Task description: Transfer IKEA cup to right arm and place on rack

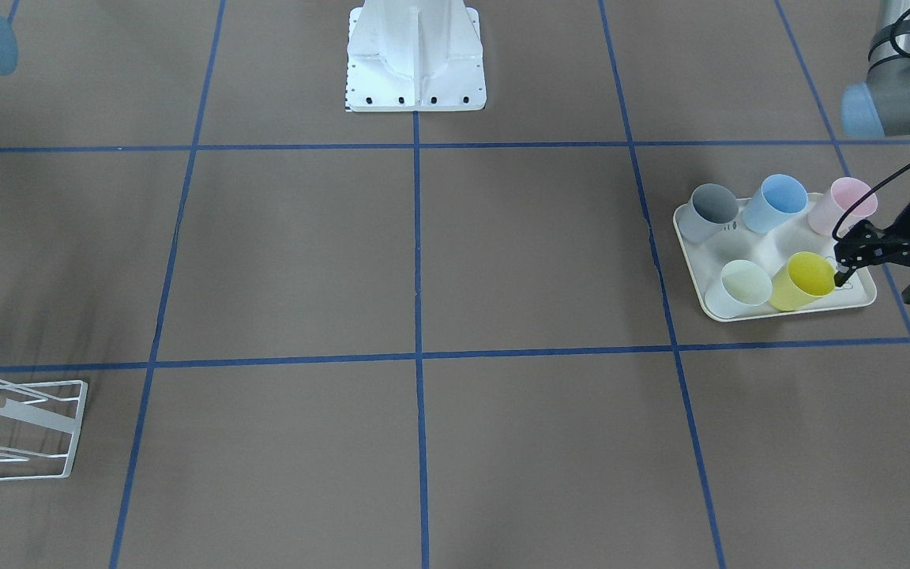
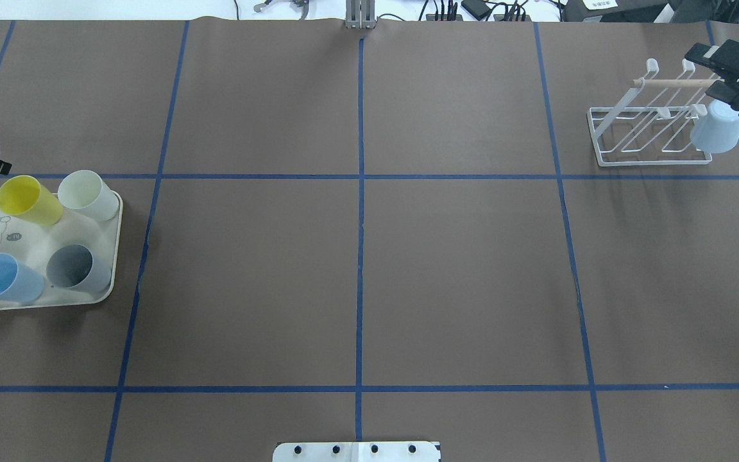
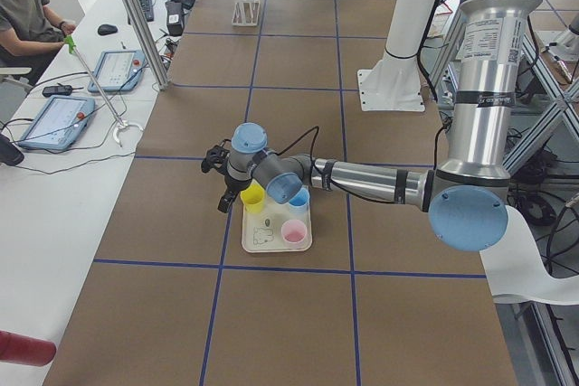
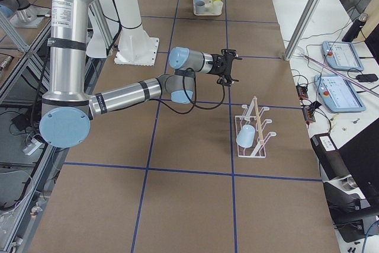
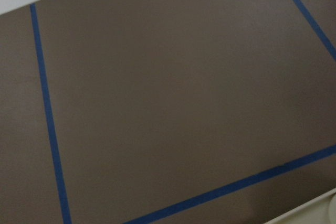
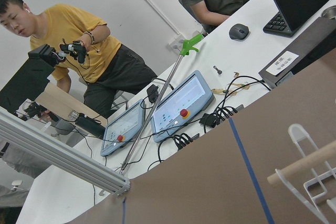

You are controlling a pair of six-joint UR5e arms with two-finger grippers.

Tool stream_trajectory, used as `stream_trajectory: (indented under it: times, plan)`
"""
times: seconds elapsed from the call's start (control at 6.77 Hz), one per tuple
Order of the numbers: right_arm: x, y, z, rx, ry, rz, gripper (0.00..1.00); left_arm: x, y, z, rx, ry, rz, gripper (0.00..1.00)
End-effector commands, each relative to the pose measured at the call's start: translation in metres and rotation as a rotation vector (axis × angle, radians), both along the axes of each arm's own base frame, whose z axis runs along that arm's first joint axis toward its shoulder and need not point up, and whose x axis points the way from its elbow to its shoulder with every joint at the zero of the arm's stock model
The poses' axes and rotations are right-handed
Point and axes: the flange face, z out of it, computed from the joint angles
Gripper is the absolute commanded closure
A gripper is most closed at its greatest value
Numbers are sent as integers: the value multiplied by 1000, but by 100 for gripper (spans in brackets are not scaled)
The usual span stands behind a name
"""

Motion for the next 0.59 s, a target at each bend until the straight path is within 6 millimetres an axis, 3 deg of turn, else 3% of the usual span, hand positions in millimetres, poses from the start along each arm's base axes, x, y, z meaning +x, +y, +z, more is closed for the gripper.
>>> stream_trajectory:
  times: [0.0, 0.15, 0.44]
  plan:
    - [-1, 0, 0, -2, -3, -6, 0, 20, 12, 14, -38, 0, 51, 2]
    - [-1, 0, -1, -1, -4, -6, 0, 29, 15, 16, -41, -1, 70, 9]
    - [-1, 1, -2, 2, -6, -14, 0, 28, 20, 22, -51, -6, 71, 55]
